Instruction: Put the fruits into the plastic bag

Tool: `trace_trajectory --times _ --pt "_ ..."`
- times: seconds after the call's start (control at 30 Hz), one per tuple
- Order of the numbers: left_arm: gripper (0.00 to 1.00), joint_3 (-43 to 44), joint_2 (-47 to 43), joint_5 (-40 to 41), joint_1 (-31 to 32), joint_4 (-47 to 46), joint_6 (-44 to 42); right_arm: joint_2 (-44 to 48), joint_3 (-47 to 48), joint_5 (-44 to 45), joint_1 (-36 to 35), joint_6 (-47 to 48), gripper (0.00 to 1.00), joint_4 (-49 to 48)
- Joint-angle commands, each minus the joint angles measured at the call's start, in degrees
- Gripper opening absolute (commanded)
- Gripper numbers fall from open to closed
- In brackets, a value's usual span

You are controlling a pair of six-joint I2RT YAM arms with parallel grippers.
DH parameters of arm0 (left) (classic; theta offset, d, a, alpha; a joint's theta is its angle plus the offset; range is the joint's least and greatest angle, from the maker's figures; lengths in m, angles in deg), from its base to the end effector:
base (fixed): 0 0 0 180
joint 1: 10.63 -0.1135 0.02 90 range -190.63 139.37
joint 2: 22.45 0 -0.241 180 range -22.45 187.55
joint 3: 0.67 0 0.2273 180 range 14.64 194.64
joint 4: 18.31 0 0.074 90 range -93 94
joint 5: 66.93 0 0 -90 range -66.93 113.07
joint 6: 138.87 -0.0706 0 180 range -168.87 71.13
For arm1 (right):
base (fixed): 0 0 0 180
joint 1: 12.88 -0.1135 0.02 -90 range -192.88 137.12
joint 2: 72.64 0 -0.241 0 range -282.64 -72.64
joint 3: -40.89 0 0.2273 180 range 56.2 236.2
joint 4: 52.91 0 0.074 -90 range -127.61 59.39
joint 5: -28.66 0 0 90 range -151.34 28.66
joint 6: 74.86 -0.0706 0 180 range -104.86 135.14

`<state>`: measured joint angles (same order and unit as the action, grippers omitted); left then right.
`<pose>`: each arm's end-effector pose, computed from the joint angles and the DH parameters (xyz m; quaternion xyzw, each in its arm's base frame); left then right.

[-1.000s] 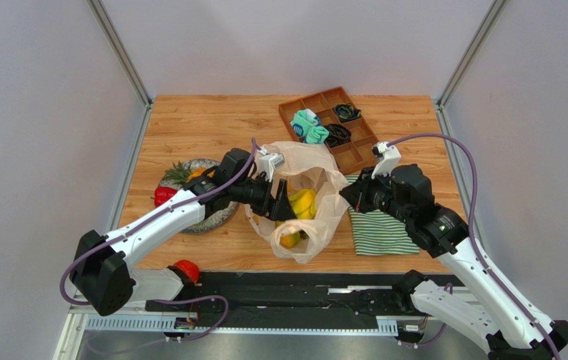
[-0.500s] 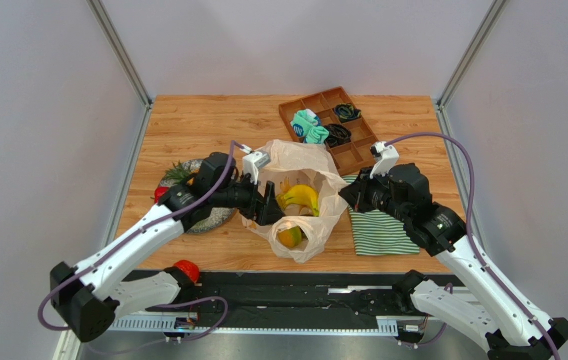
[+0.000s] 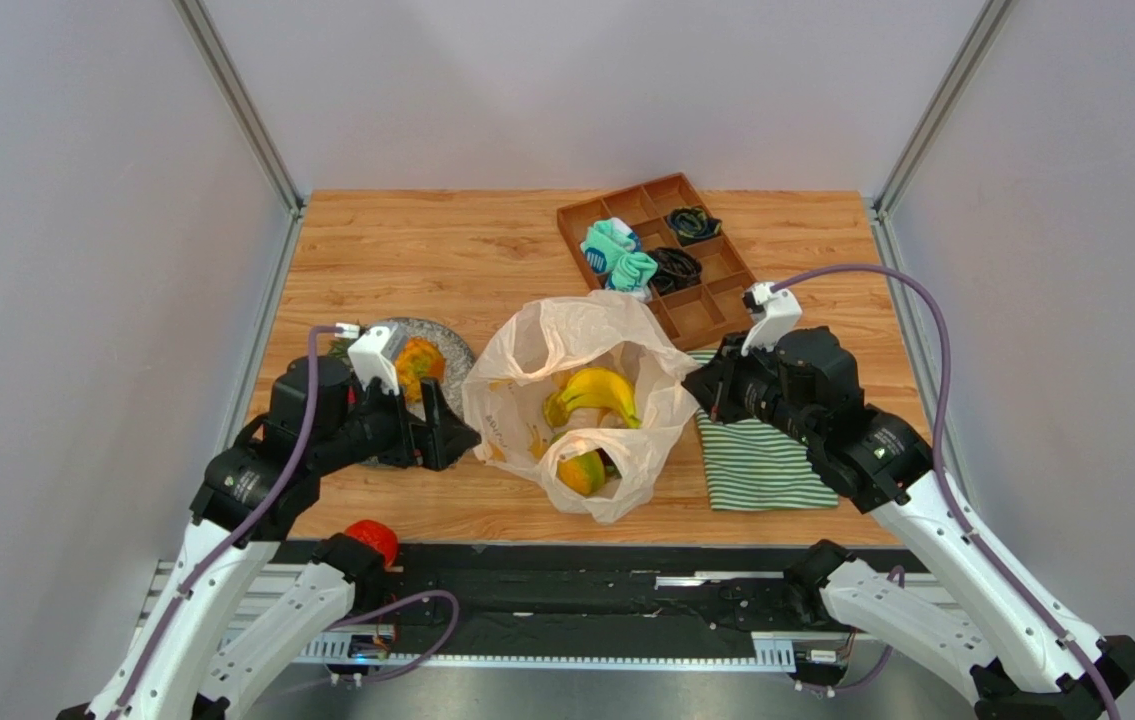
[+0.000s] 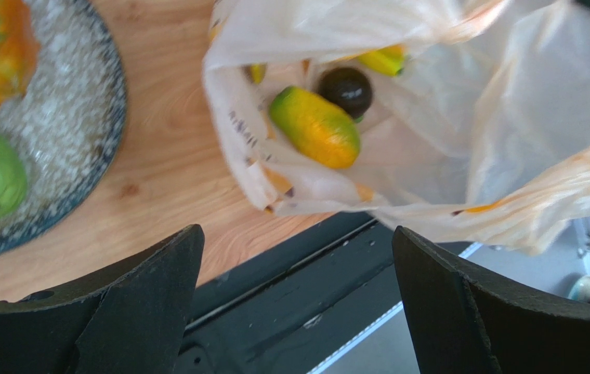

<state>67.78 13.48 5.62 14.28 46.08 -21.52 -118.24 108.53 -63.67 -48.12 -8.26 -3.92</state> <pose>0.1149 -0.0767 0.3025 0.0553 0.8653 -0.3305 0.3727 0.1543 0.1125 0.3055 -0.0985 0.8466 0.2711 0.4473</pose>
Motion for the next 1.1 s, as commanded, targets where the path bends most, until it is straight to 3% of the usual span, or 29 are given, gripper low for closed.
trace_trajectory --times 0.0,0.13,0.27,0.6,1.07 --pt "0.99 0.5 1.4 8.2 -0.8 12.9 1.6 0.8 2.8 7.3 -0.1 1.7 0.0 0.1" --pt "0.99 1.3 5.0 17.6 -1.7 25.2 4.5 1.8 3.7 9.8 0.7 2.3 0.0 0.5" --pt "0.99 2.4 6.6 24.1 -1.7 30.6 8.7 2.3 3.8 9.7 1.6 2.0 0.0 -0.1" --pt "0.99 -3.0 14.2 25.6 -3.3 26.7 16.8 6.6 2.5 5.7 2.4 2.9 0.0 -2.8" --pt "0.99 -2.2 34.8 31.1 -7.6 32.9 29.6 11.1 2.2 0.6 2.6 4.1 0.0 -3.9"
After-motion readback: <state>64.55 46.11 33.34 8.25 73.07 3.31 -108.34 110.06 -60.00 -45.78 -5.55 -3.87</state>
